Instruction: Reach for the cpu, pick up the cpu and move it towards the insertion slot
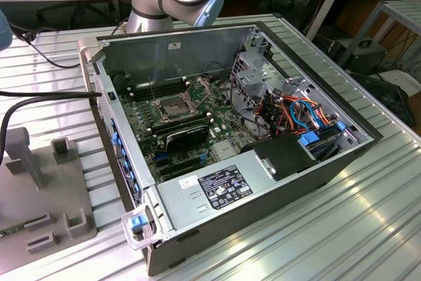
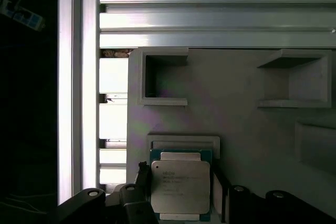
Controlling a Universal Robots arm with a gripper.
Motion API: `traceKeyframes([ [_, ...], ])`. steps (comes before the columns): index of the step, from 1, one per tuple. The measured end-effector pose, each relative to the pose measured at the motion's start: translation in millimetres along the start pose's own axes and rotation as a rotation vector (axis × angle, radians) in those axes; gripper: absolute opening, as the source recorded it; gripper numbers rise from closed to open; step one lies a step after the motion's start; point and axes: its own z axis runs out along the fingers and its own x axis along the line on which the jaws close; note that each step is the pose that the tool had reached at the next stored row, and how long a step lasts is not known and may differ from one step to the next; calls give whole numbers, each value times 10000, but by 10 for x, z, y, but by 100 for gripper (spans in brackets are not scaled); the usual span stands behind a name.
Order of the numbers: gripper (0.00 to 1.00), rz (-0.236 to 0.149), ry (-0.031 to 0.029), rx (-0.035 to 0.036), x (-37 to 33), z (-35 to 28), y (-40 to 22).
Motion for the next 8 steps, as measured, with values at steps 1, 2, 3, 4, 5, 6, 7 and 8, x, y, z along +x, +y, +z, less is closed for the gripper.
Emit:
traceKeyframes([
  [1,55,0,-1,0,0,0,0],
  [2,55,0,0,0,0,0,0],
  [3,55,0,0,0,0,0,0],
  [4,55,0,0,0,0,-2,0],
  [5,55,0,3,2,0,-8,0],
  [6,55,0,1,-1,0,-9,0],
  [7,55,0,-1,-4,0,-11,1],
  [8,55,1,0,-10,1,-14,1],
])
